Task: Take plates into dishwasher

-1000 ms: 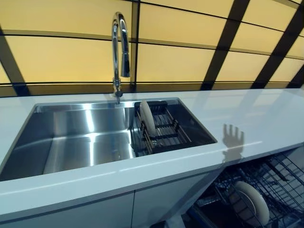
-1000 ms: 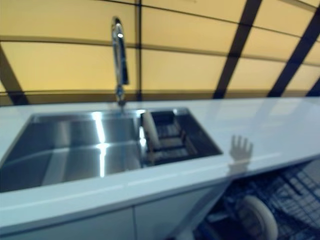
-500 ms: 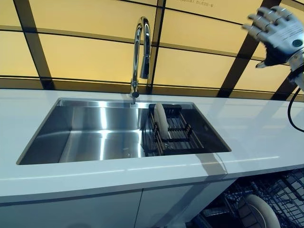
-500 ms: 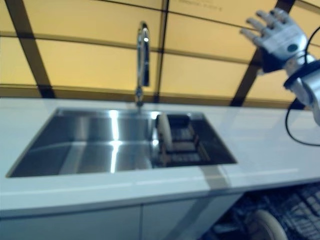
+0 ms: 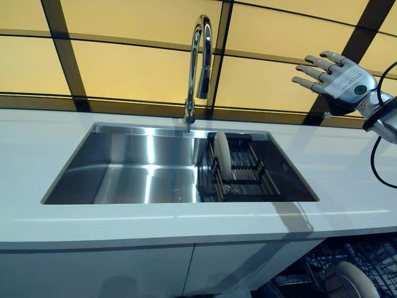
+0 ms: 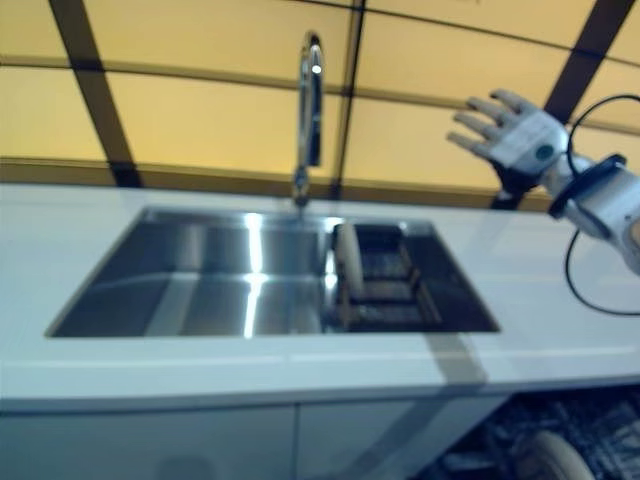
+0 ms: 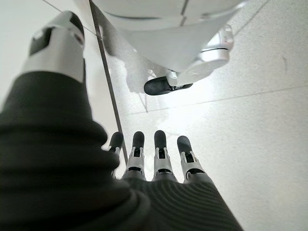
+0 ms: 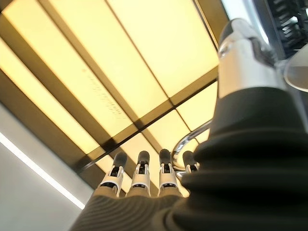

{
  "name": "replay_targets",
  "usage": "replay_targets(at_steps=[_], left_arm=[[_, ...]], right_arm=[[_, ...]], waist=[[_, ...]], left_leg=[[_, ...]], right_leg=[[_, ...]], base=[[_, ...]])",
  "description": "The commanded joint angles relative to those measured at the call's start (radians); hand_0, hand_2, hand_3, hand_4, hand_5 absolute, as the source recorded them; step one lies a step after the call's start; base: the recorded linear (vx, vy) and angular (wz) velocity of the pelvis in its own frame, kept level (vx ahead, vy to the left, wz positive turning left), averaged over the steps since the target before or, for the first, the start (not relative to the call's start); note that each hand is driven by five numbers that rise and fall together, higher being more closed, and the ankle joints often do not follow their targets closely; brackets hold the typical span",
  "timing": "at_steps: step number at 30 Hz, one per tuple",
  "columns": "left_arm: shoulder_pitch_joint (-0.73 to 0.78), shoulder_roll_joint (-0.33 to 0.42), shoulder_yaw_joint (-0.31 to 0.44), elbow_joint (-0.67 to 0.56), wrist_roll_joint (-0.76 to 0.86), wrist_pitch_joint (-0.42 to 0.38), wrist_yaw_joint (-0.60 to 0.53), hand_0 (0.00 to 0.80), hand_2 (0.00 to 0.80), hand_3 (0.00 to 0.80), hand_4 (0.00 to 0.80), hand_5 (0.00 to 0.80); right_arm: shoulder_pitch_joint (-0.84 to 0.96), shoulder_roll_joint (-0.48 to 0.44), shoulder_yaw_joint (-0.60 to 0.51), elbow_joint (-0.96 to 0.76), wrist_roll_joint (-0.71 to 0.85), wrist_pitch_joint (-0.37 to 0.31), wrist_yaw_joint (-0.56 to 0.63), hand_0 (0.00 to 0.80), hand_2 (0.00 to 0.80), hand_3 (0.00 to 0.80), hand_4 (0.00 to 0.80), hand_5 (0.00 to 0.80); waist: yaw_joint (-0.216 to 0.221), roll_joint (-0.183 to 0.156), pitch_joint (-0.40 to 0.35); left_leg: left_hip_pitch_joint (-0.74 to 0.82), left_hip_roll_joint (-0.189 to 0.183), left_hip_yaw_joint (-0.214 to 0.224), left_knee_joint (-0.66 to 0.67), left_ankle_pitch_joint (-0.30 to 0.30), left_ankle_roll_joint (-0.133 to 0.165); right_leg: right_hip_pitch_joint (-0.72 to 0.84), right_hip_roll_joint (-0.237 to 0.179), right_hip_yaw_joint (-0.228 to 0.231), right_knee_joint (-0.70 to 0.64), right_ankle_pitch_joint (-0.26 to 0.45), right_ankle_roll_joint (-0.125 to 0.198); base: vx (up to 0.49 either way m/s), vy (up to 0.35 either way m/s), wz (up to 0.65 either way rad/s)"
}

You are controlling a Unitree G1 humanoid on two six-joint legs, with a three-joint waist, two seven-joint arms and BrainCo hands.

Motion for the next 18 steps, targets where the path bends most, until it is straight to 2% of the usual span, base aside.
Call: replay_targets(at_steps=[1, 7, 18], left_arm=[[-0.076, 0.036, -0.049, 0.021, 0.006, -0.022, -0.005, 0.000, 0.000, 0.000, 0.000, 0.000], [-0.087, 0.042, -0.062, 0.009, -0.006, -0.036, -0.005, 0.000, 0.000, 0.000, 0.000, 0.000], [-0.087, 0.036, -0.065, -0.012, -0.030, -0.052, 0.006, 0.000, 0.000, 0.000, 0.000, 0.000]], right_arm=[[-0.097, -0.030, -0.003, 0.020, -0.019, 0.039, -0.016, 0.000, 0.000, 0.000, 0.000, 0.000], [-0.142, -0.011, 0.024, 0.015, -0.004, 0.074, -0.044, 0.000, 0.000, 0.000, 0.000, 0.000], [-0.165, 0.021, 0.029, -0.031, 0.024, 0.092, -0.040, 0.000, 0.000, 0.000, 0.000, 0.000]], waist=[[0.046, -0.029, 0.068], [0.055, -0.024, 0.105], [0.069, -0.002, 0.147]], left_leg=[[-0.010, -0.050, -0.019, -0.003, -0.001, 0.048], [-0.049, -0.057, -0.033, -0.003, 0.010, 0.046], [-0.085, -0.069, -0.053, -0.003, 0.020, 0.049]], right_leg=[[0.017, -0.028, -0.031, 0.003, 0.017, 0.041], [-0.010, -0.023, -0.039, 0.003, 0.018, 0.037], [-0.032, -0.024, -0.055, 0.003, 0.020, 0.031]], base=[[-0.075, -0.024, 0.11], [-0.065, -0.025, 0.05], [-0.038, -0.002, 0.05]])
